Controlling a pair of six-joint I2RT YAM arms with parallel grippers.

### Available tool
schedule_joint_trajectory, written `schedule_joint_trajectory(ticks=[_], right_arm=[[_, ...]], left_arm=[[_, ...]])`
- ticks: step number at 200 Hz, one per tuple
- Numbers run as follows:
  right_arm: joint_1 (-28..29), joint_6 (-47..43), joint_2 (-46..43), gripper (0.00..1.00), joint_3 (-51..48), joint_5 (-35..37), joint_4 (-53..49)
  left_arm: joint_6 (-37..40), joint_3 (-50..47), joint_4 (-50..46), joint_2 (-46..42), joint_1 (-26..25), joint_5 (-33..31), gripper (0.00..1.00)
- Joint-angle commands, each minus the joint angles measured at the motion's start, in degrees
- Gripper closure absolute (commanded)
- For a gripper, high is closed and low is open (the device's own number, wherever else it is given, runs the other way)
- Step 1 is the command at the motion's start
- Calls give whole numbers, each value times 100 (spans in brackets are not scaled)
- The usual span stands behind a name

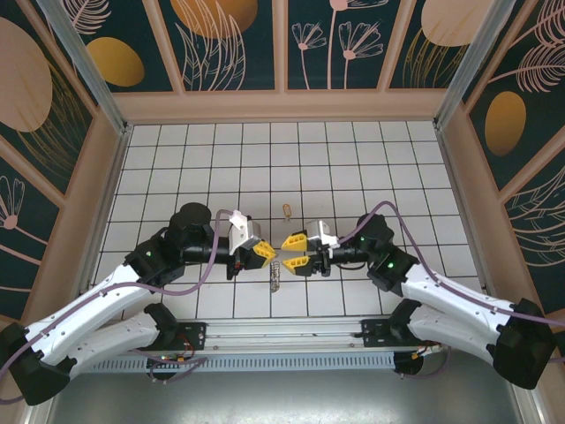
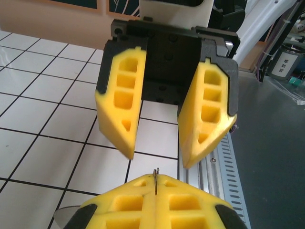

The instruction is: Put the keys on the keyring

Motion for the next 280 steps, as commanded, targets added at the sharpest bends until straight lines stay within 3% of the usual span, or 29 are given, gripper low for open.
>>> schedule_joint_trajectory(ticks=[1, 33, 94, 121, 161, 187, 202, 280], right_arm=[[101, -82, 162, 64, 208, -8, 263], [161, -78, 280, 66, 258, 40, 358], [183, 46, 391, 81, 255, 78, 630], [180, 37, 438, 100, 295, 162, 605], [112, -69, 288, 100, 282, 401, 402], [-9, -19, 74, 100, 193, 302, 456], [-28, -8, 32, 100, 183, 279, 456], [-32, 54, 84, 100, 139, 137, 548]], left_arm=[[88, 121, 238, 12, -8, 131, 100], [71, 119, 229, -6, -11, 121, 100], [91, 147, 229, 117, -15, 179, 100], [79, 171, 247, 102, -16, 209, 100], [37, 163, 199, -14, -10, 74, 100], [0, 93, 152, -101, -13, 8, 83], [-6, 77, 124, -131, -13, -17, 78], [-10, 84, 269, -113, -5, -105, 82]])
